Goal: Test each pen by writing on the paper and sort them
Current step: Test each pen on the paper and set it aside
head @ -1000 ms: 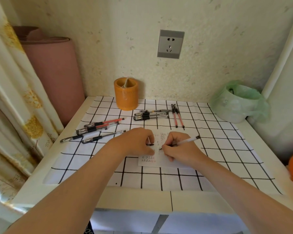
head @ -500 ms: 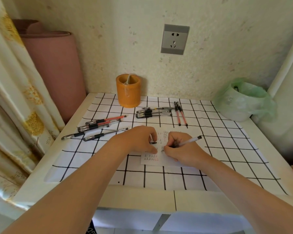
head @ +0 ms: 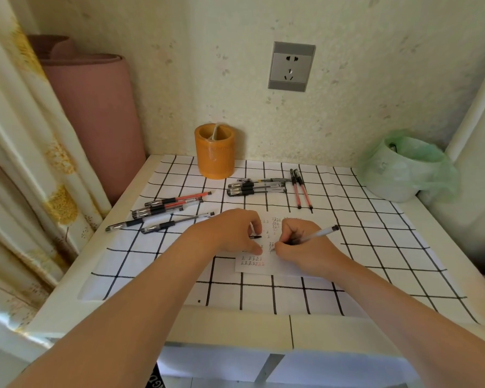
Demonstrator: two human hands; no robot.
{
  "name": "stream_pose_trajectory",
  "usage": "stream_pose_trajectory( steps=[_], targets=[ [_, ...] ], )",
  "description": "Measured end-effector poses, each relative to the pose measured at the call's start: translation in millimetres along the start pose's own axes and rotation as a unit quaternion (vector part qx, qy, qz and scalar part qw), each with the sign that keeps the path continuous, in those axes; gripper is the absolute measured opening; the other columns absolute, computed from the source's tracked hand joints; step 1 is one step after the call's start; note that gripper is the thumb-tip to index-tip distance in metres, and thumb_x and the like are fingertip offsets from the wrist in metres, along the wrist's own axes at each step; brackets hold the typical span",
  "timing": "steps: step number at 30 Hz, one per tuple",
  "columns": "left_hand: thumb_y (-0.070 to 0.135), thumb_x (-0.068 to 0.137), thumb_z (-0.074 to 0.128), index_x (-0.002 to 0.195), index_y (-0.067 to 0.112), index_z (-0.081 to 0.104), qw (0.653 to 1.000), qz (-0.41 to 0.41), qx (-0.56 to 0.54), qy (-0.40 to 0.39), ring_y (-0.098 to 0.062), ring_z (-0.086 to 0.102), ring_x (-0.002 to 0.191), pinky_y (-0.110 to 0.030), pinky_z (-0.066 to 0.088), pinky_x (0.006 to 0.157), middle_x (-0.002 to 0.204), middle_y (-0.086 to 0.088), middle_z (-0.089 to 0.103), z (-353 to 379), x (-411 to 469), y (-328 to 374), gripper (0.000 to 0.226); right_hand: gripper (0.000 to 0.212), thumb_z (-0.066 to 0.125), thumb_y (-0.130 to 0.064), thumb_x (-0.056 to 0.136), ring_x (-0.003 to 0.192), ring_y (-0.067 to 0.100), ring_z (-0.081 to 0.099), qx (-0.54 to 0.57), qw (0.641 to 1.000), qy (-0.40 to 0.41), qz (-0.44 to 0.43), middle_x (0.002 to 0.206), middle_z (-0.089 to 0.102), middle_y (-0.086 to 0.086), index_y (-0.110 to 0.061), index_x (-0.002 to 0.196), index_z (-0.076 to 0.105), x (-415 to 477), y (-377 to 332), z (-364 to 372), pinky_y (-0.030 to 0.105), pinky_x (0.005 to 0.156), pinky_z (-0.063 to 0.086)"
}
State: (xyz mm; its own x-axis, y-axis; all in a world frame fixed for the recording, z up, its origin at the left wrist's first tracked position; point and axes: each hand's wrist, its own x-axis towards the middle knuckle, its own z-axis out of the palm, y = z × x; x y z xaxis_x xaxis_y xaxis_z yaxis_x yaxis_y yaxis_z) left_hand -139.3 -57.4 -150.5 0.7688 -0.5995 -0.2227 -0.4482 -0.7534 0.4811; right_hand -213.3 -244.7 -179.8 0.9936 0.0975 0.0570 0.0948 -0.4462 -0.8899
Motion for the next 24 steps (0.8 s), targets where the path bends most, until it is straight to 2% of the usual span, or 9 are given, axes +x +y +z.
stream_pose_trajectory(
  steps=[3, 6, 8, 12, 15, 19, 24],
  targets=[
    [0.038, 0.076, 0.080, 0.107, 0.031, 0.055, 1.000, -0.001, 0.002, -0.002, -0.006, 0.050, 0.084, -0.021, 0.039, 0.067, 0.092, 0.016, 0.047, -0.2, 0.5, 0.8, 0.040, 0.021, 0.068, 0.002, 0.080, 0.067, 0.020, 0.062, 0.003, 1.000, 0.000, -0.008, 0.072, 0.065, 0.005, -0.008, 0.066, 0.055, -0.1, 1.0, 0.1, 0.034, 0.060, 0.052],
    [0.039, 0.076, 0.080, 0.108, 0.031, 0.055, 1.000, -0.002, 0.005, -0.003, -0.007, 0.050, 0.086, -0.022, 0.040, 0.070, 0.094, 0.015, 0.048, -0.1, 0.5, 0.7, 0.041, 0.018, 0.069, 0.002, 0.079, 0.068, 0.029, 0.062, -0.014, 1.000, 0.002, -0.017, 0.075, 0.065, 0.016, -0.002, 0.068, 0.055, 0.0, 2.4, 1.6, 0.041, 0.060, 0.053],
    [0.039, 0.076, 0.080, 0.108, 0.031, 0.055, 1.000, -0.002, 0.004, -0.002, -0.006, 0.050, 0.086, -0.022, 0.040, 0.070, 0.093, 0.015, 0.048, 0.0, 0.1, 0.2, 0.041, 0.017, 0.069, 0.001, 0.078, 0.066, 0.026, 0.059, -0.022, 1.000, -0.003, -0.016, 0.075, 0.063, 0.018, -0.002, 0.068, 0.055, 0.7, 3.0, 1.1, 0.041, 0.059, 0.050],
    [0.039, 0.076, 0.080, 0.108, 0.031, 0.055, 1.000, -0.001, 0.001, -0.003, -0.001, 0.047, 0.079, -0.021, 0.039, 0.066, 0.090, 0.017, 0.046, 0.0, 0.2, 0.1, 0.041, 0.018, 0.068, -0.001, 0.077, 0.062, 0.023, 0.056, -0.016, 1.000, -0.014, -0.010, 0.070, 0.061, 0.011, -0.005, 0.066, 0.054, 1.4, 2.8, -0.2, 0.039, 0.057, 0.046],
    [0.038, 0.076, 0.080, 0.107, 0.031, 0.054, 1.000, -0.002, -0.001, -0.005, -0.001, 0.047, 0.078, -0.021, 0.039, 0.066, 0.089, 0.017, 0.046, -0.5, 0.4, 0.7, 0.041, 0.018, 0.068, 0.001, 0.078, 0.066, 0.031, 0.059, -0.017, 1.000, -0.009, -0.013, 0.074, 0.062, 0.019, -0.003, 0.067, 0.054, 1.3, 2.8, 0.8, 0.040, 0.059, 0.049],
    [0.039, 0.076, 0.080, 0.106, 0.032, 0.054, 1.000, -0.002, -0.001, -0.004, -0.005, 0.049, 0.084, -0.023, 0.040, 0.069, 0.094, 0.014, 0.049, 0.4, -0.1, 0.3, 0.040, 0.018, 0.068, 0.000, 0.077, 0.063, 0.019, 0.054, -0.005, 1.000, -0.008, -0.005, 0.071, 0.060, 0.016, -0.002, 0.067, 0.053, 1.2, 2.4, 1.1, 0.036, 0.057, 0.044],
    [0.038, 0.077, 0.080, 0.109, 0.030, 0.055, 1.000, -0.001, -0.001, 0.000, -0.006, 0.049, 0.085, -0.023, 0.040, 0.070, 0.092, 0.015, 0.047, 0.1, -1.6, 1.3, 0.041, 0.017, 0.067, 0.002, 0.080, 0.064, 0.017, 0.054, -0.012, 1.000, -0.014, -0.014, 0.076, 0.060, 0.022, 0.000, 0.069, 0.054, -0.7, 2.3, 0.6, 0.032, 0.057, 0.045]
  ],
)
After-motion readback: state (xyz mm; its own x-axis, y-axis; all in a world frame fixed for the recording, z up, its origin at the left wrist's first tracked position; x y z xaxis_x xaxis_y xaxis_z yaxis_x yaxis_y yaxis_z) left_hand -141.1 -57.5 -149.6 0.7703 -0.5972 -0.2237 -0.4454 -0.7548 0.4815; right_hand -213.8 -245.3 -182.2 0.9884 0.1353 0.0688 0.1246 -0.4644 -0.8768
